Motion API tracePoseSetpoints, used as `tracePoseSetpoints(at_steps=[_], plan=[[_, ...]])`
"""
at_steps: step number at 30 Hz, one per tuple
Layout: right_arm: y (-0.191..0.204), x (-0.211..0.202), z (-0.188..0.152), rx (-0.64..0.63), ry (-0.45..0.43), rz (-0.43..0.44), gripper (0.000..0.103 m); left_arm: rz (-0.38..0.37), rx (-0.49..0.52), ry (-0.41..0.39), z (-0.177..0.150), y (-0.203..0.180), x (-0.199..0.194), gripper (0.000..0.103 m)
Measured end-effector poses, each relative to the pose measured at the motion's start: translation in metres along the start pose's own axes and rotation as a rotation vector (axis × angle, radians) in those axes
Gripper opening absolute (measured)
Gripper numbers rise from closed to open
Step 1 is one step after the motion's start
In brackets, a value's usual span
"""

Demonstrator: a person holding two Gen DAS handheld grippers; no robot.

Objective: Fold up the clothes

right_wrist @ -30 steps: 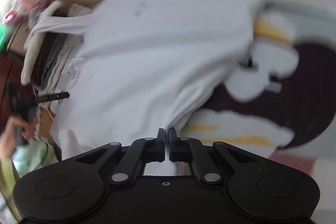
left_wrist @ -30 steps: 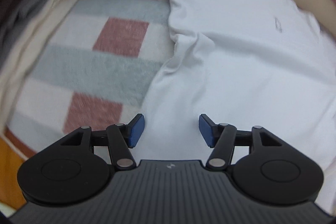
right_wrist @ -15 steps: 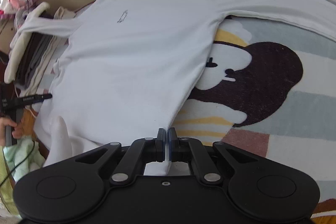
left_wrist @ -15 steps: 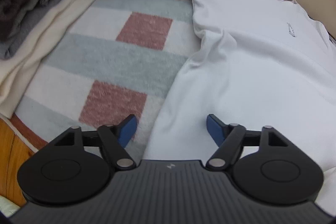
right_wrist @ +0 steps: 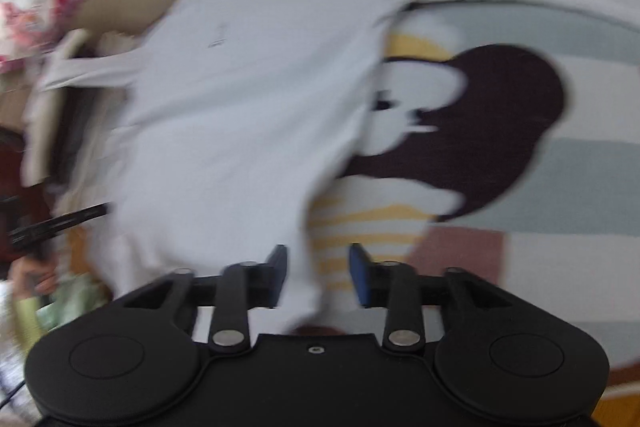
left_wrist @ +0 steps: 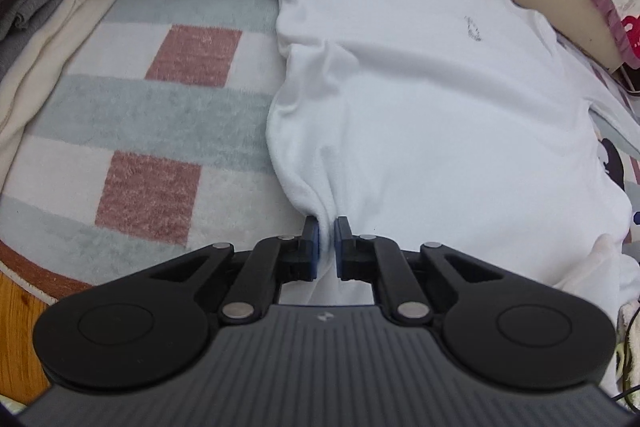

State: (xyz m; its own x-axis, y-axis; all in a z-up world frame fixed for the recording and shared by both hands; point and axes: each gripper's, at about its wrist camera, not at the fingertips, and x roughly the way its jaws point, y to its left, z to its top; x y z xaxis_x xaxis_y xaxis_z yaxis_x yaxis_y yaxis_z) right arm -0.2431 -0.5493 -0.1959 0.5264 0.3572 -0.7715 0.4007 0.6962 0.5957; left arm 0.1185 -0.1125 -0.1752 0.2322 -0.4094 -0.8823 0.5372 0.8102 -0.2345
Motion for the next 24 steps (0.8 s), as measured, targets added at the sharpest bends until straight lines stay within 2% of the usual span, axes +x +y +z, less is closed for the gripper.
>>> tracePoseSetpoints(at_steps=[1,2,5,6,10,11,12,15,17,19,21,24], plan=[[0.000,0.002,0.002,-0.014,0.011,0.038,0.046,0.001,-0.011,0.006,0.001,0.002,0.002,0.009],[0.003,0.004,0.004,-0.039,0.014,0.032,0.047,0.003,-0.022,0.012,0.002,0.004,0.005,0.011],[0.015,0.015,0.009,-0.168,0.024,-0.112,0.049,0.027,-0.035,0.041,0.005,0.006,0.013,0.018],[0.017,0.021,0.010,-0.204,0.042,-0.127,0.050,0.048,-0.011,0.052,0.005,0.003,0.015,0.018],[0.006,0.050,0.015,-0.115,0.137,0.084,0.049,0.112,0.113,0.048,0.004,-0.016,0.018,0.021],[0.005,0.056,0.015,-0.099,0.155,0.112,0.040,0.119,0.131,0.044,0.003,-0.020,0.017,0.015],[0.007,0.055,0.014,-0.112,0.154,0.109,0.006,0.113,0.132,0.039,0.003,-0.020,0.013,0.006],[0.025,0.024,0.008,-0.211,0.076,0.152,0.006,0.110,0.110,-0.048,0.001,-0.023,-0.025,0.006],[0.037,-0.005,0.001,-0.279,0.020,0.179,0.006,0.091,0.052,-0.090,-0.003,-0.019,-0.053,0.006],[0.044,-0.020,-0.006,-0.330,0.018,0.126,0.006,0.072,-0.022,-0.089,-0.009,-0.009,-0.069,0.006],[0.046,-0.010,-0.014,-0.382,0.065,0.005,0.006,0.082,-0.054,-0.056,-0.017,0.000,-0.063,0.006],[0.035,0.019,-0.012,-0.312,0.161,-0.059,0.006,0.107,-0.077,0.032,-0.030,0.004,-0.030,0.006]])
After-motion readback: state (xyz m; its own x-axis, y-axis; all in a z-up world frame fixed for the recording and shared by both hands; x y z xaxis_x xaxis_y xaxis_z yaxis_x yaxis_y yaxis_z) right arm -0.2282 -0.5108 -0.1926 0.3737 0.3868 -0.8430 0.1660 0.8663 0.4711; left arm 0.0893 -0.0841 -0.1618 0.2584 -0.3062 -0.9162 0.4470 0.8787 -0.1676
